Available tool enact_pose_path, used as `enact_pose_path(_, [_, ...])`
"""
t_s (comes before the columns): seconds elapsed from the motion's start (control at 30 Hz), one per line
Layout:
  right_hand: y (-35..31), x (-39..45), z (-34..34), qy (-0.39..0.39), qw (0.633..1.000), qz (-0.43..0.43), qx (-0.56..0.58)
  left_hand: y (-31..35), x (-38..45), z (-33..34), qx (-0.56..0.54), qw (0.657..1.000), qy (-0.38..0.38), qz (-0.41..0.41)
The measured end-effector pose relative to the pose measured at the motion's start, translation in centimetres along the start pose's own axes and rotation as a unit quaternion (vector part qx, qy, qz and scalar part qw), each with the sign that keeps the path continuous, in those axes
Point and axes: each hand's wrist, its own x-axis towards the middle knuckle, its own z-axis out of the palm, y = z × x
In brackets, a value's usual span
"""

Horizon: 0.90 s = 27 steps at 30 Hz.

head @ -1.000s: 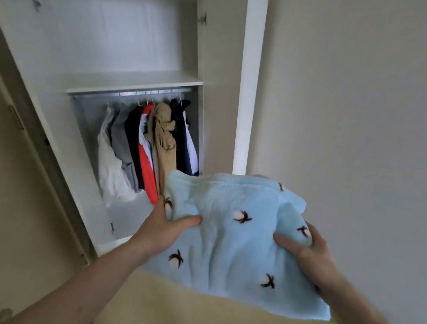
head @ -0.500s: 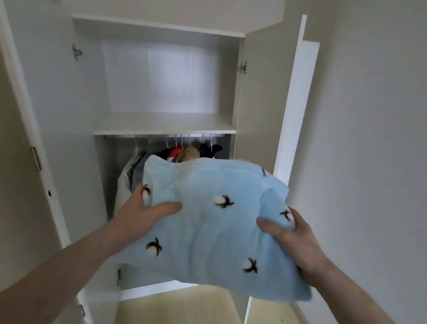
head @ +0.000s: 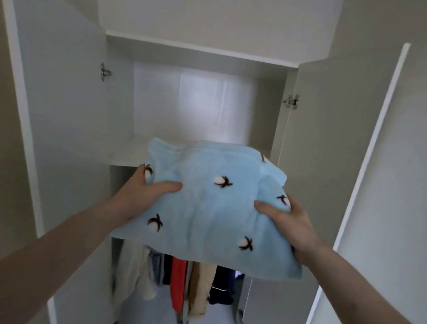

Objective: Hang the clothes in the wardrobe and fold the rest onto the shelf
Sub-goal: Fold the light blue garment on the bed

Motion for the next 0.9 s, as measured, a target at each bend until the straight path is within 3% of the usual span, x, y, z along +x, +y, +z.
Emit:
enact_pose_path(0.43, [-0.3, 21.1, 9.4, 0.011, 1.000, -0.011, -0.002, -4.1, 23.4, -5.7, 0.003, 0.999, 0.039, -0.030])
enact_pose_path(0.9, [2.1, 45.8, 13.6, -0.067, 0.998, 0.002, -0.013, -9.1, 45.8, -5.8, 0.017, 0.992, 0.119, -0.026])
